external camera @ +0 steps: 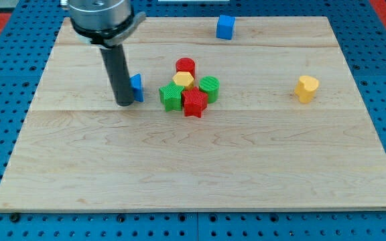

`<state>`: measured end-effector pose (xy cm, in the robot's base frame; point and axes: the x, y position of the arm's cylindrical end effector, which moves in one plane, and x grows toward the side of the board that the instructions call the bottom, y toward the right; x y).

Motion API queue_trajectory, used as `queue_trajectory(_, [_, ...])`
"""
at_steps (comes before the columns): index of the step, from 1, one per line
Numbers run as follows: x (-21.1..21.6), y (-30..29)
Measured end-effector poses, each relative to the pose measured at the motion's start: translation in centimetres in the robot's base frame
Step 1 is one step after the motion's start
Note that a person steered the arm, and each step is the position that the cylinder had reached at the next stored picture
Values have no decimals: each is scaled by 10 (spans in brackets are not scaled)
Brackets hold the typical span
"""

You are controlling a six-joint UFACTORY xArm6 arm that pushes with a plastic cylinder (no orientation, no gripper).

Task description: Push the triangle to the top left of the green star

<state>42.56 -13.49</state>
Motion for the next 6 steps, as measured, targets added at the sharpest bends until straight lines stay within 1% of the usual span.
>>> queue_trajectory(1, [-8, -5])
queue_trajectory(2, [-22, -25])
queue_trajectory(4, [-27, 7])
queue_trajectory(5, [-32, -55])
queue_trajectory(6, [-48, -11])
